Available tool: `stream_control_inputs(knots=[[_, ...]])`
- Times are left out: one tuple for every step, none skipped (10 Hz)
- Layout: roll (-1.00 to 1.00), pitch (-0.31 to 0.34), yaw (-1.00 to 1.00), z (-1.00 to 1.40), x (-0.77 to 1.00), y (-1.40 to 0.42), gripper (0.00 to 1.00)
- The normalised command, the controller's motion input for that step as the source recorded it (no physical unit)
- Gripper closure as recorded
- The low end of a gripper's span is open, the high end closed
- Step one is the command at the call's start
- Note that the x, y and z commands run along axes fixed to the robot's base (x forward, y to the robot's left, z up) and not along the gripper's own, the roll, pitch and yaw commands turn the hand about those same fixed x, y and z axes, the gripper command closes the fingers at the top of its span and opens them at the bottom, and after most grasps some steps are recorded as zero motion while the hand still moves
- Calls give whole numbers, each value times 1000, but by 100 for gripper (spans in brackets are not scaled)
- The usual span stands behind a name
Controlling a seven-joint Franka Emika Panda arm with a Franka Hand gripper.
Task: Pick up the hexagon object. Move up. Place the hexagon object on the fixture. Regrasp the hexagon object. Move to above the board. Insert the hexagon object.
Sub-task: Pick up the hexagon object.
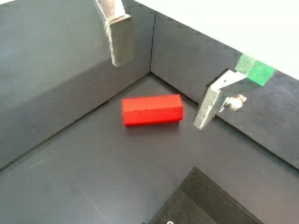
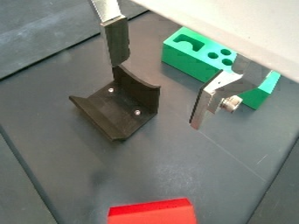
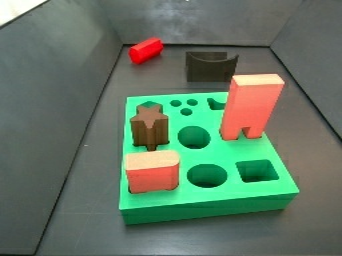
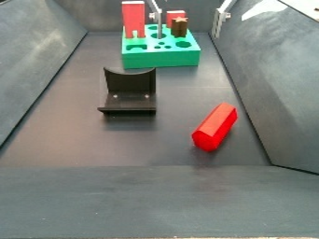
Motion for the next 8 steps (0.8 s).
stream_control_inputs(knots=[[-94,-126,-194,-211,-280,200,0],[-131,-180,-206,-280,-320,363,0],[-121,-127,-206,-294,-234,389,0],[-51,-139,-234,-317,-323,286,0],[0,-140,-269,-229,-380,9,0],[0,-154,-369,-320,-371,49,0],[0,-184,-454,-303,-331,103,0],[-129,-251,-303,-197,-137,186,0]])
